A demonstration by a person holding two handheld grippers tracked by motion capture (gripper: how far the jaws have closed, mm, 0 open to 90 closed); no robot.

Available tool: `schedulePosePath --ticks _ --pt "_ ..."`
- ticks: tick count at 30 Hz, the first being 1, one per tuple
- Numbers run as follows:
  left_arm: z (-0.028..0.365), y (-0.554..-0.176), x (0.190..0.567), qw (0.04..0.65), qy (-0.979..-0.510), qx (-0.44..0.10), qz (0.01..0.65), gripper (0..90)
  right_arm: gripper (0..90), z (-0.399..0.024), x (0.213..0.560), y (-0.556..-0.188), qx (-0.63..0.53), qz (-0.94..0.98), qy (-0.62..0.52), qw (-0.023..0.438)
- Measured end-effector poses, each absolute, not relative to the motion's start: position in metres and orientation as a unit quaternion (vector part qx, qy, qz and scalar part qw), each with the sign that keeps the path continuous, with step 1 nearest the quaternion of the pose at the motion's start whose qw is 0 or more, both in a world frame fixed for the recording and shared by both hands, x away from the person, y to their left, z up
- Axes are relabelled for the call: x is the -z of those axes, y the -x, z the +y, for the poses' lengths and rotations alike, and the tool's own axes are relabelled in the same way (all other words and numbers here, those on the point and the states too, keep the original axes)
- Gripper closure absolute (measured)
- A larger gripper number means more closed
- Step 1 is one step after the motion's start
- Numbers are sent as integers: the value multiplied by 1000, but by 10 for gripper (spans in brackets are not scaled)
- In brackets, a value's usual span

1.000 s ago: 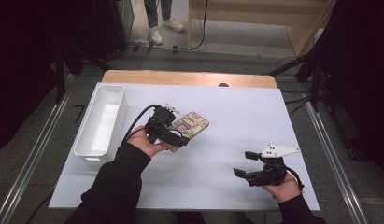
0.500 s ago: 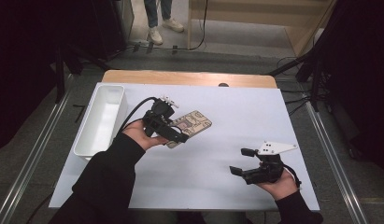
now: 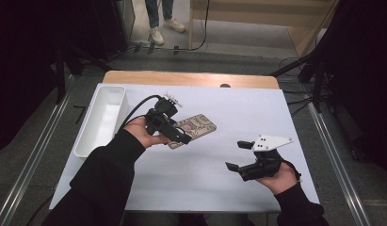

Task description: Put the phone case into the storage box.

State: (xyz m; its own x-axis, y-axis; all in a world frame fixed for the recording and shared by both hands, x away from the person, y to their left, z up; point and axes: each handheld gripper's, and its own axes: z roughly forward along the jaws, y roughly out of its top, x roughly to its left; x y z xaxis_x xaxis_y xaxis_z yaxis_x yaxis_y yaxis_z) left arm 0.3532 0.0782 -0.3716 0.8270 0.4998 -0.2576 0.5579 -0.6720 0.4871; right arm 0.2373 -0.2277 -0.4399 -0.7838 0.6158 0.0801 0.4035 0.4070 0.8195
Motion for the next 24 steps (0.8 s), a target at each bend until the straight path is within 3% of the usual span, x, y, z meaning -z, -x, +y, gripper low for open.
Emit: schedulePosePath --ticks 11,24 --pt "73 -356 369 273 -919 60 278 114 130 -202 425 -246 -420 854 -245 183" --pt "67 -360 373 245 -926 74 276 114 130 -187 419 -254 -422 856 -213 208"
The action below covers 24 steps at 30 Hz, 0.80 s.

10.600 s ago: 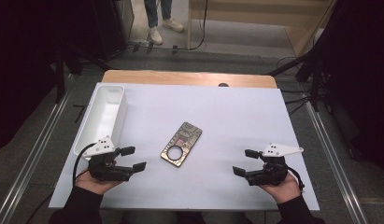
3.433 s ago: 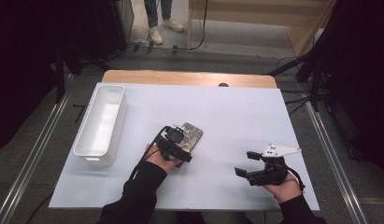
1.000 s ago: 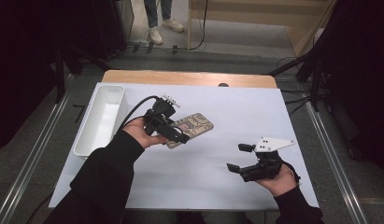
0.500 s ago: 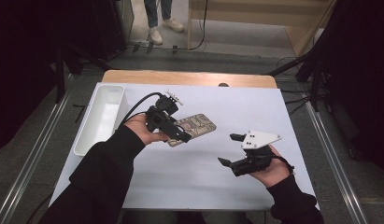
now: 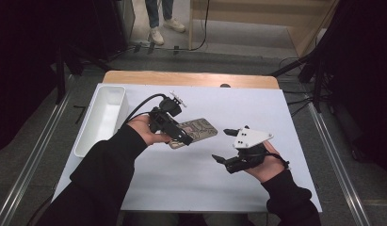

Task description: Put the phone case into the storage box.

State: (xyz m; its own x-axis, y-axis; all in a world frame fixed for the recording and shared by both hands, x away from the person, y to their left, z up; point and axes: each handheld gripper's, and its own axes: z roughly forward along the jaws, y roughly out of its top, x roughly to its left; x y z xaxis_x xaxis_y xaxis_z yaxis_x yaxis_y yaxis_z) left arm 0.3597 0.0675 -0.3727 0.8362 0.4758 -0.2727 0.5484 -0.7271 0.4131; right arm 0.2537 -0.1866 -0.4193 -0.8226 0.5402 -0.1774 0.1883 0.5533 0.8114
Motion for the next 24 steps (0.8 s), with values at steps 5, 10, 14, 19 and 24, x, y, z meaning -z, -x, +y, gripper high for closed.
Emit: schedulePosePath --ticks 5,10,14,19,24 --pt "64 -362 372 226 -932 78 273 114 130 -182 421 -258 -422 858 -210 205" --pt "61 -365 368 210 -937 82 267 114 130 -179 422 -260 -426 856 -211 201" --pt "59 -368 365 194 -942 85 259 114 130 -177 423 -261 -429 855 -211 202" --pt "57 -372 361 186 -943 99 257 114 130 -174 423 -263 -432 854 -210 201" --pt "54 -371 358 183 -944 109 252 114 130 -170 424 -264 -433 854 -207 202"
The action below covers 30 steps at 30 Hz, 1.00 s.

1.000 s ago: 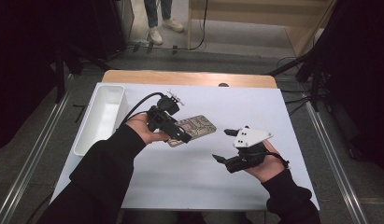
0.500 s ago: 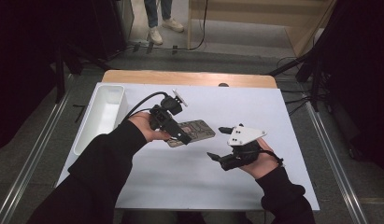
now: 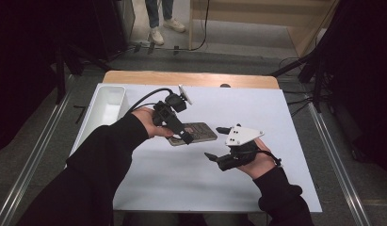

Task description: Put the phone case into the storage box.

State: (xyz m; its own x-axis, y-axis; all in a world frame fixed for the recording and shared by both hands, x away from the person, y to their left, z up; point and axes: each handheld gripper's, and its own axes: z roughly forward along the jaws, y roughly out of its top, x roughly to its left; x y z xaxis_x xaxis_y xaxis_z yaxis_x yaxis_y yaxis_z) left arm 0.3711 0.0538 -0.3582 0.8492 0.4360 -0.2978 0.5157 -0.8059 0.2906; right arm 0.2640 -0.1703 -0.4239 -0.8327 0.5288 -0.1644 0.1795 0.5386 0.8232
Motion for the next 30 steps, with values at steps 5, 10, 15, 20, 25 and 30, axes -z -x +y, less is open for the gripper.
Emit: schedulePosePath --ticks 5,10,15,20,25,30 --pt "50 -369 356 179 -945 112 250 114 130 -166 426 -266 -434 854 -204 201" --pt "47 -368 357 175 -947 119 243 114 153 -163 428 -268 -431 856 -199 205" --pt "45 -366 358 176 -946 123 241 114 195 -162 430 -272 -437 852 -200 205" --pt "43 -366 358 179 -945 131 241 114 213 -160 431 -274 -438 851 -197 212" --pt "42 -366 358 178 -945 133 239 114 236 -157 433 -276 -437 852 -192 216" --pt "42 -366 360 178 -944 137 240 114 298 -154 435 -275 -434 851 -183 232"
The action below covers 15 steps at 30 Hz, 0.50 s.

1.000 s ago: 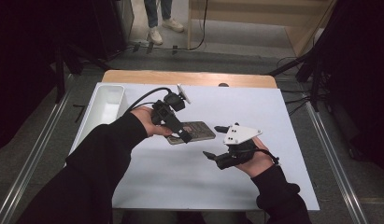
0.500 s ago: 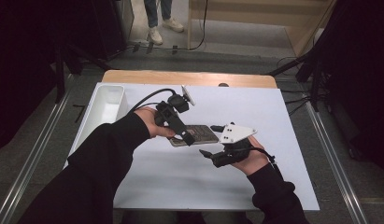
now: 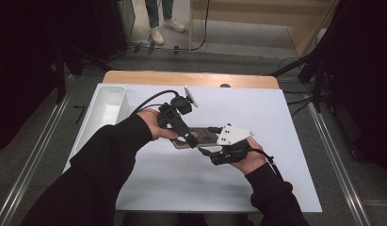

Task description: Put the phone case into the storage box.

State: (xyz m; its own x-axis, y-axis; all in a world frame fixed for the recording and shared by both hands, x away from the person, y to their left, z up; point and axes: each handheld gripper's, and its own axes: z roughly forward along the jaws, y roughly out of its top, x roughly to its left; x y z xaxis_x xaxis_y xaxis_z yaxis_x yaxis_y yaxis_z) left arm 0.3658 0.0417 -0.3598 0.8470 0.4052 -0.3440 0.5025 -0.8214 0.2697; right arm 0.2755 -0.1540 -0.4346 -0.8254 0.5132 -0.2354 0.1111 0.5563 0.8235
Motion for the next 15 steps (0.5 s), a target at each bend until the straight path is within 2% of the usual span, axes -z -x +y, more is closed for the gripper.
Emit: schedulePosePath --ticks 15 --pt "44 -369 361 176 -941 146 249 114 502 -146 440 -274 -421 854 -153 265"
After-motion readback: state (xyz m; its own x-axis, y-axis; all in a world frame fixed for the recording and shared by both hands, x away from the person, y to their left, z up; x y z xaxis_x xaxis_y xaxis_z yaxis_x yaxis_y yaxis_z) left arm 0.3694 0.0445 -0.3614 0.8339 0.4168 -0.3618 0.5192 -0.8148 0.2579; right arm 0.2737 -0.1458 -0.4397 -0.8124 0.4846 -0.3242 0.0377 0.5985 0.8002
